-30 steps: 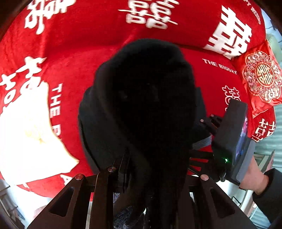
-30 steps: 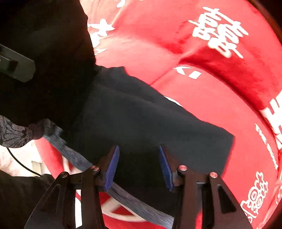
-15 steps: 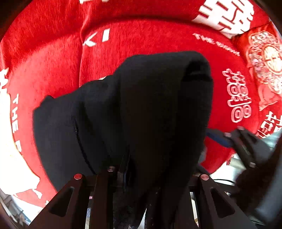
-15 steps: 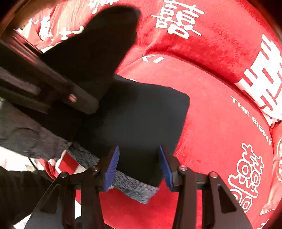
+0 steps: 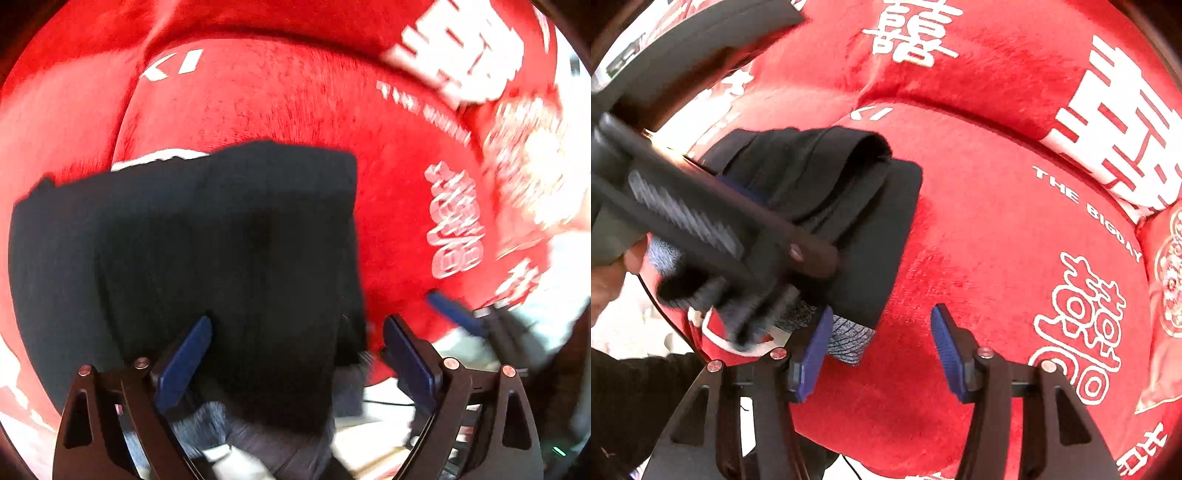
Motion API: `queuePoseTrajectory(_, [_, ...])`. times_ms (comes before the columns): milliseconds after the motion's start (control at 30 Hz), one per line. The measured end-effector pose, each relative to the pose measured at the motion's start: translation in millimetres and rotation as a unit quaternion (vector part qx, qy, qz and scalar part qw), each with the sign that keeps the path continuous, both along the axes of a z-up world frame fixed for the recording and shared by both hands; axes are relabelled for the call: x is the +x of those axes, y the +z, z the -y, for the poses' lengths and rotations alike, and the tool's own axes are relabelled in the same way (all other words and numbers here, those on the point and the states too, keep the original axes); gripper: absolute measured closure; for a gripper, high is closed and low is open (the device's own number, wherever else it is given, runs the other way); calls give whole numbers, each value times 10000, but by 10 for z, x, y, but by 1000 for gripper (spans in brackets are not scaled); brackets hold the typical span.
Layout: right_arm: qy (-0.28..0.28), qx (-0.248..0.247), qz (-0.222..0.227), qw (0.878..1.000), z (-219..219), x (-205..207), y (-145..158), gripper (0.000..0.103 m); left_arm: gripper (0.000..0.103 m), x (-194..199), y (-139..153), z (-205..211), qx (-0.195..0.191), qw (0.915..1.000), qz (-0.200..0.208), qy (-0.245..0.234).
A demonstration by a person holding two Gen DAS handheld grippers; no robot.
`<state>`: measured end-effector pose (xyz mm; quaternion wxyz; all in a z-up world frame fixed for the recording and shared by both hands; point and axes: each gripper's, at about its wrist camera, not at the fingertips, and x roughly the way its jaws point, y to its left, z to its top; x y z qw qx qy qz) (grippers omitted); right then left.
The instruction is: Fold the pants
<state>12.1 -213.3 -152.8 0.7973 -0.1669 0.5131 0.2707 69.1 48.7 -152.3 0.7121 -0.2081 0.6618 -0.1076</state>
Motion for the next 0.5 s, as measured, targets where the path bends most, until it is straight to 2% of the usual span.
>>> queuePoseTrajectory(67, [-43,239,-145,9996,28,13,54,43,9,-79,117,-160,-302,9992,108,246])
queuePoseTrajectory(133, [-106,714,-505,9961,14,57,60,39,9,-133,146,-242,-292,9988,186,350])
queuePoseTrajectory(200, [-493,1370,-997,9843,67,180,26,35,9,-212,140,-328,-100,9990,205,380])
queuePoseTrajectory(267, [-1172,1951,-1416,9634,179,334,-33,28,9,-290,131,-403,149,9988,254,380])
queuePoseTrajectory(333, [-1690,2088,-1523,9511,218,464,-89,21,9,-371,106,-472,379,9983,300,318])
queuePoseTrajectory(400, [-1767,2149,-1622,9467,132,589,-174,21,9,-459,60,-571,650,9974,283,148])
queuePoseTrajectory(500, [-1300,1833,-1745,9587,-222,654,-313,21,9,-506,-47,-561,808,9964,245,-33])
